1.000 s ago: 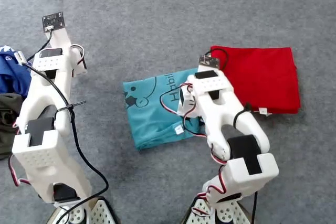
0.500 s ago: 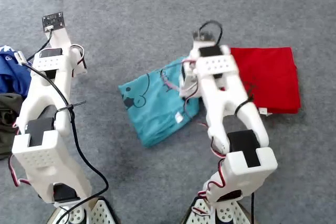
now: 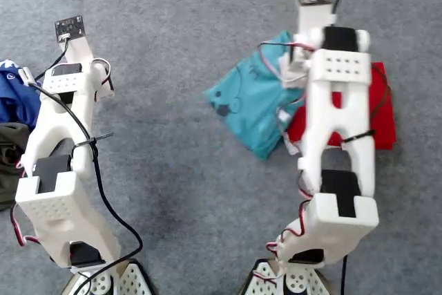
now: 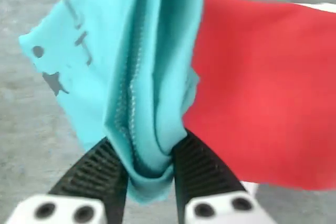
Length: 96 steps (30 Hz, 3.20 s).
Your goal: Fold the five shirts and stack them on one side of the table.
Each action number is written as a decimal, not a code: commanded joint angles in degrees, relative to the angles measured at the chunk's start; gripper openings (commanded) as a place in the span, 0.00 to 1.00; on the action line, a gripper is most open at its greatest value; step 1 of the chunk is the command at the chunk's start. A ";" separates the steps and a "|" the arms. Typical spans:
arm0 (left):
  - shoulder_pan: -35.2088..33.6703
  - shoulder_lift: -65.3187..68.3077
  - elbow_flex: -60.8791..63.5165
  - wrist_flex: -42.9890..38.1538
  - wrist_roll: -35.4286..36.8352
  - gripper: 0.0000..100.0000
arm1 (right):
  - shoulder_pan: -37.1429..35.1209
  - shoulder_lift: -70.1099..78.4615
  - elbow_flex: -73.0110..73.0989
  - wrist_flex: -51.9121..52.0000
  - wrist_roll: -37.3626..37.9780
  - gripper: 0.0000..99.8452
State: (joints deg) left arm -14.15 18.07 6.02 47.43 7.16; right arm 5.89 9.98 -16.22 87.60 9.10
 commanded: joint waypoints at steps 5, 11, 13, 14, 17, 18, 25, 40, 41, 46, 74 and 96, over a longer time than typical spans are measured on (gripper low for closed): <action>0.31 -0.35 -3.03 -0.35 0.09 0.03 | 12.31 -0.66 -3.56 0.35 5.45 0.02; 0.48 -0.18 -3.03 -0.35 0.09 0.03 | 20.04 -0.66 -6.90 0.35 6.15 0.02; 0.57 -0.18 -3.03 -0.35 0.09 0.03 | 21.89 -0.31 -7.52 0.35 6.24 0.02; 0.57 -0.18 -3.03 -0.35 0.09 0.03 | 22.68 -0.22 -7.60 0.35 6.59 0.02; 0.57 -0.18 -3.03 -0.35 0.09 0.03 | 24.00 -0.22 -7.08 0.35 7.74 0.02; 0.57 -0.18 -3.03 -0.35 0.09 0.03 | 24.53 -0.22 -7.08 0.35 7.74 0.02; 0.66 -0.18 -3.03 -0.35 0.09 0.03 | 24.62 -0.13 -6.99 0.35 7.74 0.02; -0.40 -0.70 -3.21 -0.35 0.09 0.03 | 23.12 -0.57 -7.52 7.30 7.30 0.41; -0.92 -0.70 -3.56 -0.35 0.09 0.03 | 22.24 -0.66 -7.69 8.09 7.30 0.38; -7.96 -0.62 -14.29 9.93 0.09 0.03 | 16.18 -0.66 -11.56 12.22 5.01 0.11; -34.51 10.11 -23.25 5.10 -2.29 0.18 | -35.69 25.80 0.48 -34.81 -25.41 0.07; -28.79 7.12 -23.87 11.34 2.11 0.03 | -35.08 26.77 0.13 -36.48 -25.14 0.07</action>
State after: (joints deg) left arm -45.63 29.05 -16.48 56.75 8.84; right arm -30.07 37.23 -13.32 52.00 -15.69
